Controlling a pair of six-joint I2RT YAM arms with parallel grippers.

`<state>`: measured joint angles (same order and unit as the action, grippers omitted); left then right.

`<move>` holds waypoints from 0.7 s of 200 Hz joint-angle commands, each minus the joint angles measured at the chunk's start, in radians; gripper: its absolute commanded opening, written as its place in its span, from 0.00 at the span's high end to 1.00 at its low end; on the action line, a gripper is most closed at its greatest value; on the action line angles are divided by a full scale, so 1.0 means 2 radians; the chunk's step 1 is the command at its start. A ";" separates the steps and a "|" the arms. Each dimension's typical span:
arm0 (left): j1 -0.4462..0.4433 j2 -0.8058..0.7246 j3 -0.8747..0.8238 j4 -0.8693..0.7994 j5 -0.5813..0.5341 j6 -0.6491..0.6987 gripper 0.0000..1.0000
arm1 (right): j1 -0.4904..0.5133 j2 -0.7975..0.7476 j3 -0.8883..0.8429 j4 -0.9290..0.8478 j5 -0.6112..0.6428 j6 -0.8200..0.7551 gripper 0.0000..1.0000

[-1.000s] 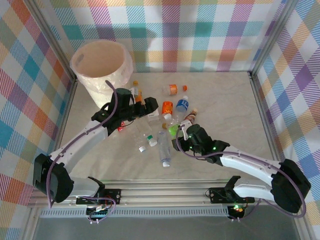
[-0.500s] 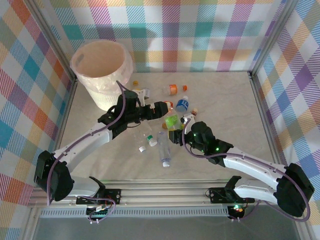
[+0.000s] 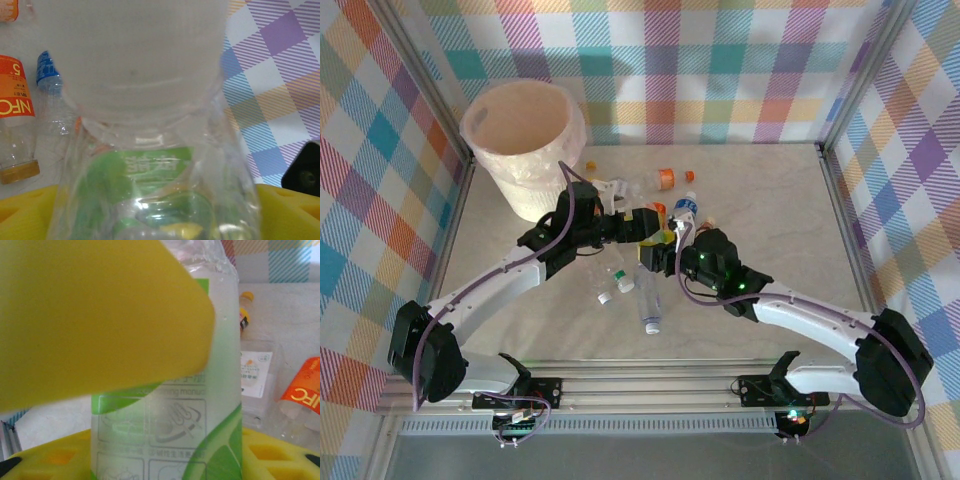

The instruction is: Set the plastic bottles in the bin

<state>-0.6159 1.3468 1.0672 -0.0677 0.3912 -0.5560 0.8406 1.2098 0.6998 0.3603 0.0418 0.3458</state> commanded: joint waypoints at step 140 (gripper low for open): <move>-0.007 -0.013 -0.015 0.023 -0.094 -0.014 0.44 | 0.003 0.031 0.061 -0.021 -0.058 -0.074 0.24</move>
<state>-0.6205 1.3445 1.0595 -0.0471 0.3019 -0.5682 0.8272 1.2789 0.7818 0.3183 -0.0242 0.2253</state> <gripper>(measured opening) 0.579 0.733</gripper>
